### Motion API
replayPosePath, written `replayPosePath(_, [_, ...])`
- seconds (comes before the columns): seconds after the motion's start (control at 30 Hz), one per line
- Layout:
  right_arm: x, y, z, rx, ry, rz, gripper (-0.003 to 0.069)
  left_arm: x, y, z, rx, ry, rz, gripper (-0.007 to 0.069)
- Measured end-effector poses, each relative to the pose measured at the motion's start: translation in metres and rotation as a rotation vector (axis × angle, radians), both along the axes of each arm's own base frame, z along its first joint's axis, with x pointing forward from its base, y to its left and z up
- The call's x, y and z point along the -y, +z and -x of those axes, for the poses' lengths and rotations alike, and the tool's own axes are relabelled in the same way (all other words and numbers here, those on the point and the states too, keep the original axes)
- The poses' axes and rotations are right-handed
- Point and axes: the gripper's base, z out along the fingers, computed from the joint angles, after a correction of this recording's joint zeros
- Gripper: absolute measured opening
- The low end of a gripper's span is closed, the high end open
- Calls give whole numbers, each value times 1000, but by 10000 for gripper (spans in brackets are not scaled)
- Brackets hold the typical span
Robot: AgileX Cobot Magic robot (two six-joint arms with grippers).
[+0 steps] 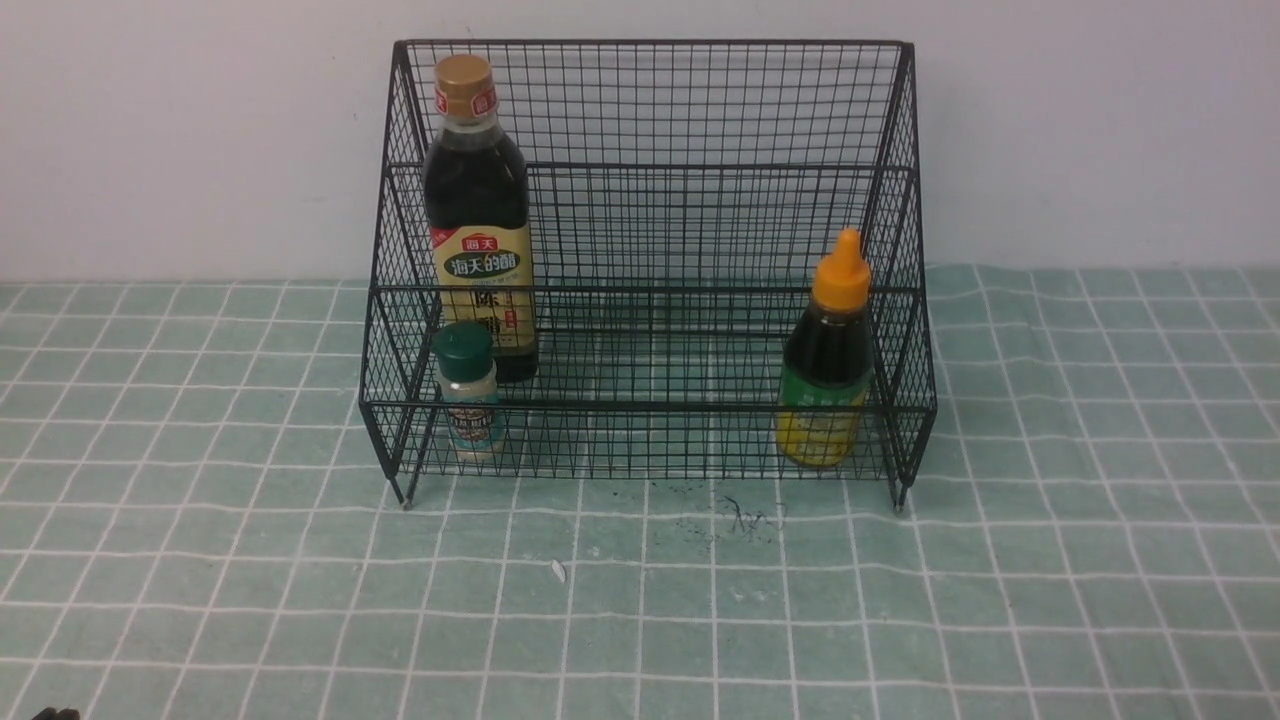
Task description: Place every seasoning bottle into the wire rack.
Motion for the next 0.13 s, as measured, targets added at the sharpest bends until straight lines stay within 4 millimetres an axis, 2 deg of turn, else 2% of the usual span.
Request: replayPosePath(0.13, [0,0,0,0,0,1,-13,0,0,0,0,0,0,-6])
